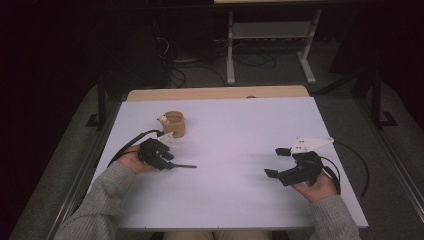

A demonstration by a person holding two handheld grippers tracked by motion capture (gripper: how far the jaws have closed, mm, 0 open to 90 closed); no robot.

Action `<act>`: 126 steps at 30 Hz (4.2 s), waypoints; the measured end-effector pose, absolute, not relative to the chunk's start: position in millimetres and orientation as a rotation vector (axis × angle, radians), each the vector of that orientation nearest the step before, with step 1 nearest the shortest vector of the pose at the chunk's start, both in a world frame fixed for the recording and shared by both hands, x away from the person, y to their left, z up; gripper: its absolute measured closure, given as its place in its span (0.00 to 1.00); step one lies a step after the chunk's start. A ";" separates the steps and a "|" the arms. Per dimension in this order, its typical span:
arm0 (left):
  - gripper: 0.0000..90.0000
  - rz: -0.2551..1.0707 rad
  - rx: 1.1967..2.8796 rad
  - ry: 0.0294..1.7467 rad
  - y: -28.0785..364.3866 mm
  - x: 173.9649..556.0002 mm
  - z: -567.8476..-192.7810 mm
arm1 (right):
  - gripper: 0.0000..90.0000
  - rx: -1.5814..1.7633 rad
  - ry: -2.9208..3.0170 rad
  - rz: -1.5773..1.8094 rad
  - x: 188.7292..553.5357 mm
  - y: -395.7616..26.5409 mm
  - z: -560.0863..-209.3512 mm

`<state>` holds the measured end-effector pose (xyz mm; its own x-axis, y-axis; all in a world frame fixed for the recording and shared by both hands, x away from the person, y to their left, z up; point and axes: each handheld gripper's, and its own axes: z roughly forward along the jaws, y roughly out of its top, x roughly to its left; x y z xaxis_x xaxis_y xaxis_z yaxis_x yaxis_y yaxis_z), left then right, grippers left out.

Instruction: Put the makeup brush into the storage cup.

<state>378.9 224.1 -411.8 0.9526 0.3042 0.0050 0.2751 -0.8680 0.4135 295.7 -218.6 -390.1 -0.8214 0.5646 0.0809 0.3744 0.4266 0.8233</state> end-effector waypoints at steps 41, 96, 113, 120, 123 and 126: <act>0.94 0.064 2.768 0.418 223.4 380.4 -415.2 | 0.17 0.807 2.487 1.333 295.9 -216.8 -389.5; 0.94 0.126 2.668 -0.043 132.8 315.3 -334.2 | 0.55 0.208 2.927 1.080 318.1 -96.8 -333.5; 0.94 0.071 2.660 -0.135 113.9 308.9 -333.2 | 0.81 0.126 3.017 1.032 319.5 -90.8 -354.2; 0.94 0.064 2.656 -0.138 113.0 309.5 -333.2 | 0.92 0.116 3.035 1.031 317.2 -92.5 -360.0; 0.94 0.071 2.653 -0.146 111.8 309.3 -334.7 | 0.92 0.125 3.022 1.031 316.3 -93.8 -361.7; 0.85 0.065 2.648 -0.122 111.9 309.3 -336.4 | 0.92 0.125 3.004 1.028 313.7 -96.2 -362.3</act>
